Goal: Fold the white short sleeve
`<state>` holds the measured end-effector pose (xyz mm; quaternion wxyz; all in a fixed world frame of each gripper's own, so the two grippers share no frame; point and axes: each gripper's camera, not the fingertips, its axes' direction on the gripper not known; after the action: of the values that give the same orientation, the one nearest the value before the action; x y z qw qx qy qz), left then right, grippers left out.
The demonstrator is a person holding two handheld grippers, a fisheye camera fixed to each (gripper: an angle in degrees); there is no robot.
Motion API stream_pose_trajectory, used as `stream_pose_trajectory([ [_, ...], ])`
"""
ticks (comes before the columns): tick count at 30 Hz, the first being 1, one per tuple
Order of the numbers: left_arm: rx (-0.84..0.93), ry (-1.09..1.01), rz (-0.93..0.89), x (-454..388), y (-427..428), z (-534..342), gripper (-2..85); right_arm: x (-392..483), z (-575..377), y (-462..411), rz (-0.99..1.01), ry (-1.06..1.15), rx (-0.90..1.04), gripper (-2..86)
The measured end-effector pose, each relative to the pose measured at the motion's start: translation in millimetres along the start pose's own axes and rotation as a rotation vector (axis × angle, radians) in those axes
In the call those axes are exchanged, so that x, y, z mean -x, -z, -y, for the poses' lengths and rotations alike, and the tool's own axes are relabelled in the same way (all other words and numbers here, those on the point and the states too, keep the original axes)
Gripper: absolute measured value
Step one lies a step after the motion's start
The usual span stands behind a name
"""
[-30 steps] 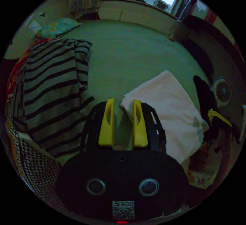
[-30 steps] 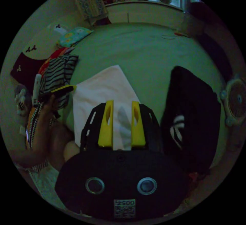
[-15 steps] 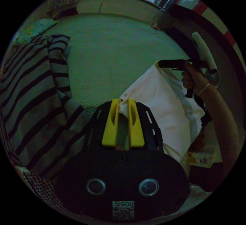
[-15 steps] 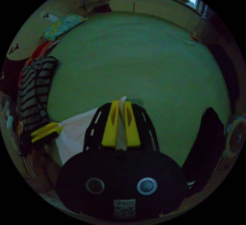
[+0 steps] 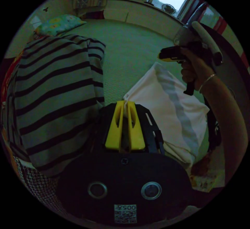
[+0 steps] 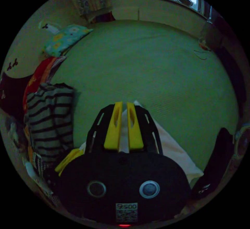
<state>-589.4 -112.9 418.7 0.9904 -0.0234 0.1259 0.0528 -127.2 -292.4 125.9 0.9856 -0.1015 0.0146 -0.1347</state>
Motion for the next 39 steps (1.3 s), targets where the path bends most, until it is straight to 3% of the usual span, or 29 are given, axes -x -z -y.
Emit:
stream_pose_trajectory([
  [5, 0.012, -0.002, 0.007, -0.1, -14.7, 7.8, 3.9, 39.1, -103.9, 30.0, 0.012, 0.117, -0.004, 2.9],
  [11, 0.022, -0.019, 0.059, -4.6, -29.4, 14.2, 4.3, 60.8, -190.8, 33.4, -0.055, 0.063, 0.134, 8.5],
  [21, 0.014, -0.008, 0.081, 1.2, -51.8, 19.1, 4.9, 85.2, -231.9, 39.2, -0.153, 0.092, 0.105, 5.6],
  [28, 0.005, -0.006, 0.052, 14.2, -57.8, 20.6, 3.9, 101.7, -258.6, 67.3, -0.128, 0.068, 0.041, -1.0],
  [33, -0.018, 0.016, -0.002, 29.2, -55.8, 18.7, 3.2, 127.0, -287.0, 72.3, -0.235, 0.076, -0.025, -0.7],
  [39, 0.012, -0.013, 0.027, 35.7, -66.9, 21.2, 3.2, 136.6, -307.8, 70.1, -0.19, 0.112, 0.011, 3.1],
])
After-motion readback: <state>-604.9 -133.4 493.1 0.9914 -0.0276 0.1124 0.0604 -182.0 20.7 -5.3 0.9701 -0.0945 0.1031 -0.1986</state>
